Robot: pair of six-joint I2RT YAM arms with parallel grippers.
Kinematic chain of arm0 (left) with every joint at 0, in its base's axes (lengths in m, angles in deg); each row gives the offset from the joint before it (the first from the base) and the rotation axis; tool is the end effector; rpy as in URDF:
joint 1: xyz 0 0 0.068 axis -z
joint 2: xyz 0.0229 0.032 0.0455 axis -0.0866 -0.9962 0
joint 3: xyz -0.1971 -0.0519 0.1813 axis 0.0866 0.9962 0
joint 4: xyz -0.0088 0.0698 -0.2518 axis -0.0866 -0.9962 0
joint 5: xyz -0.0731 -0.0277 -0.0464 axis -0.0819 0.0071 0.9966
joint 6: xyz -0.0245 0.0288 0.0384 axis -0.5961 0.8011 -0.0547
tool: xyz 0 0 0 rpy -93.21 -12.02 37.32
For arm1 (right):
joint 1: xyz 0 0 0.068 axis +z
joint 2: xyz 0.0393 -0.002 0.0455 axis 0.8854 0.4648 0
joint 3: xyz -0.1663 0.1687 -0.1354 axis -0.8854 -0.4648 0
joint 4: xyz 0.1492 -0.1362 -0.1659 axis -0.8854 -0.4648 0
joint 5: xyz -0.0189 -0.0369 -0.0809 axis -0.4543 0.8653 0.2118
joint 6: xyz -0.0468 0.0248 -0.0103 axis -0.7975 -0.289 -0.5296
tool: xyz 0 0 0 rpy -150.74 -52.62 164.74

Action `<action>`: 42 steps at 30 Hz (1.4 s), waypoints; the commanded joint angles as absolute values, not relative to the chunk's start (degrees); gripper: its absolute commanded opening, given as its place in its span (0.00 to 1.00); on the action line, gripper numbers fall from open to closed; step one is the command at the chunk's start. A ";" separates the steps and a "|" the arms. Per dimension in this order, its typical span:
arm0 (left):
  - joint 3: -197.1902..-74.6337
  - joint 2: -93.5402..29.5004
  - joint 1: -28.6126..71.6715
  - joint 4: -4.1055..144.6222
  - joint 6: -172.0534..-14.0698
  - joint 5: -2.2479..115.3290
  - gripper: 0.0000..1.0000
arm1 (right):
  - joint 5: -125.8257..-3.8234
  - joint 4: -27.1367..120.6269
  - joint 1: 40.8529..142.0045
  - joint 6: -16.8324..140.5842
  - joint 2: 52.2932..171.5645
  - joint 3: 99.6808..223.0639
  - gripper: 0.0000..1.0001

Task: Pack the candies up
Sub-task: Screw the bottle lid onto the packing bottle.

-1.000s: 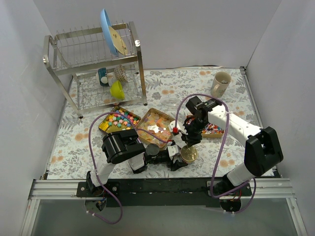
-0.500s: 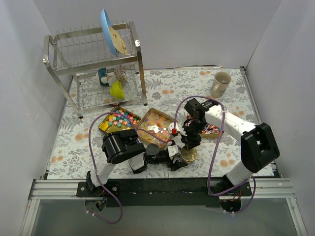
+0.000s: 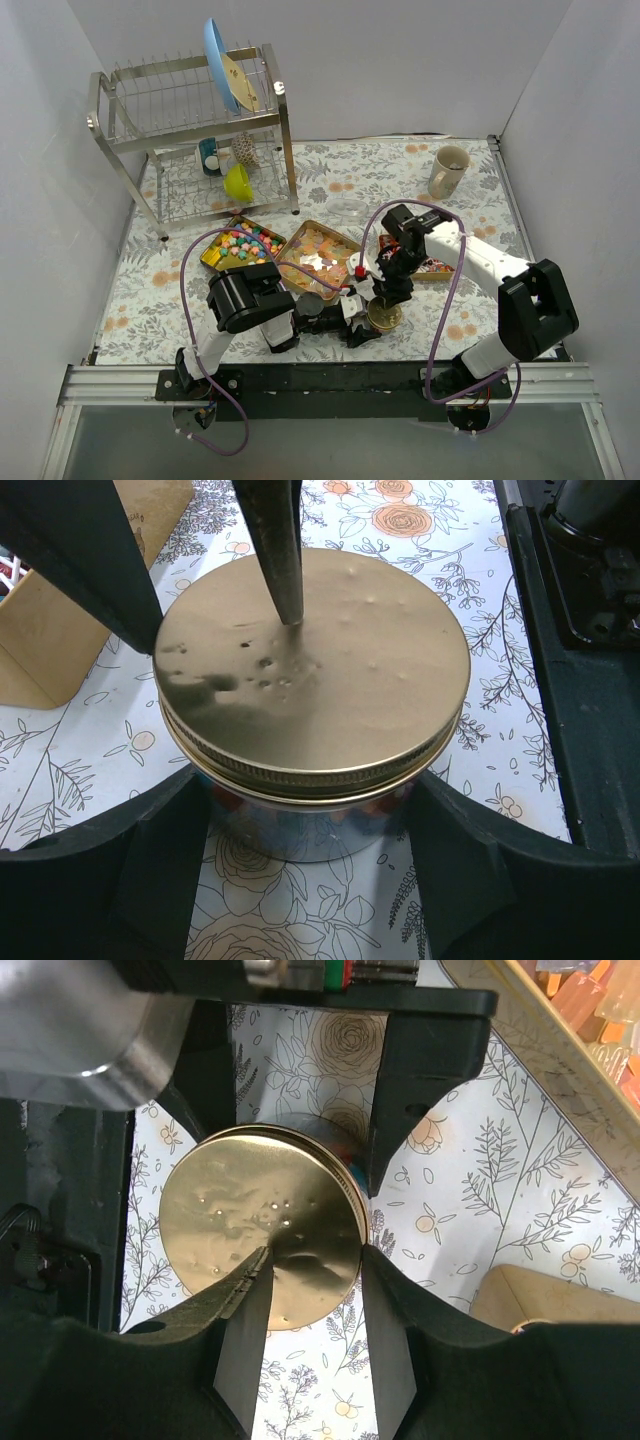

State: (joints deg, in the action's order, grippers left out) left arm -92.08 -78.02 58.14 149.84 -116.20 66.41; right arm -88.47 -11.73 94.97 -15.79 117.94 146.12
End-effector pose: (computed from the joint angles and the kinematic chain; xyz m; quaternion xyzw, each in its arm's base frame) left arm 0.1303 -0.2816 0.0697 0.2841 0.7163 -0.5516 0.3193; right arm 0.2089 0.1559 0.2165 -0.7620 0.5878 0.2430 0.1217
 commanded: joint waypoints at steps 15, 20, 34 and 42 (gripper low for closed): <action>-88.70 -85.02 56.82 157.19 -116.81 62.61 0.00 | -84.34 -18.75 91.04 -10.95 113.12 138.48 0.55; -88.79 -85.11 56.82 156.93 -116.90 62.78 0.00 | -83.90 -19.98 90.69 -10.42 110.84 137.16 0.57; -88.62 -83.79 57.08 154.82 -116.99 65.15 0.00 | -86.61 -20.33 88.05 -5.15 107.65 148.57 0.63; -88.70 -84.14 57.08 154.99 -116.55 64.72 0.00 | -91.81 -19.36 90.16 -9.71 116.62 154.90 0.67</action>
State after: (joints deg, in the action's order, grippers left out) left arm -92.32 -78.04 58.08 149.84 -116.18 66.98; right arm -87.84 -18.46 88.72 -7.07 112.91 152.48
